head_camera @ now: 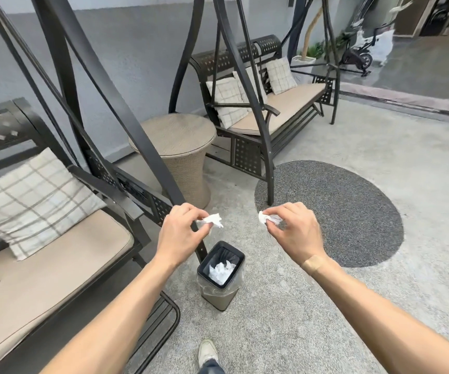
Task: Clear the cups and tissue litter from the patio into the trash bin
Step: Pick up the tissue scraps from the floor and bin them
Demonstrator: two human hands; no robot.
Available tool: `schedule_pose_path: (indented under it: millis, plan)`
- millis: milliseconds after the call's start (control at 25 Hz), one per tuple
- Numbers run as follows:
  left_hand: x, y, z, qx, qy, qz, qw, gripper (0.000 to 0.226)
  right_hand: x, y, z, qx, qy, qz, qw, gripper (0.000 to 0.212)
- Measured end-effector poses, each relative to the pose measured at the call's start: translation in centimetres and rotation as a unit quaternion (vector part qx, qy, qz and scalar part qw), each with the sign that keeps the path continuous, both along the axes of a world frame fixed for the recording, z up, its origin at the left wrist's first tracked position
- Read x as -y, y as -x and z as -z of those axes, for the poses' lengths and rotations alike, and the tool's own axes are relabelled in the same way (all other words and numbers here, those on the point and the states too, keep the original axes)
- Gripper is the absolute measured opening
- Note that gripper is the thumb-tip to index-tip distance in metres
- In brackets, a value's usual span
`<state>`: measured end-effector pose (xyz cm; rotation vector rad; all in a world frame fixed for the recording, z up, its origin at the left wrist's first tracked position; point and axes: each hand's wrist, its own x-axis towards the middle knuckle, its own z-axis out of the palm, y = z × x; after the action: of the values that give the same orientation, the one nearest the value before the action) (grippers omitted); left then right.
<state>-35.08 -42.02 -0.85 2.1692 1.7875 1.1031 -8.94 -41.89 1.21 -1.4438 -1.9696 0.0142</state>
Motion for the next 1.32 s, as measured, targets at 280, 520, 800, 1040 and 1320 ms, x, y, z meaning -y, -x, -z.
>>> schedule_pose_path:
  millis: [280, 520, 800, 1040, 1320]
  plan:
    - [-11.7, 4.2, 1.3, 0.015, 0.018, -0.002, 1.0, 0.008, -11.9, 5.4, 0.3, -0.003, 0.027, -0.006, 1.0, 0.015]
    - [-18.1, 4.8, 2.9, 0.026, 0.044, 0.015, 0.999, 0.008, -17.3, 6.9, 1.6, -0.021, 0.033, -0.009, 0.999, 0.017]
    - [-23.0, 3.1, 5.0, 0.047, 0.065, -0.028, 0.996, 0.01, -23.3, 5.4, 3.6, -0.026, 0.064, -0.032, 0.997, 0.016]
    - [-25.0, 1.6, 8.0, 0.069, 0.104, -0.086, 0.988, 0.01, -27.8, 4.1, 7.2, -0.022, 0.116, -0.06, 0.991, 0.017]
    - [-26.2, 2.1, 16.9, 0.099, 0.178, -0.134, 0.97, 0.011, -31.5, 5.2, 16.8, -0.012, 0.205, -0.079, 0.975, 0.02]
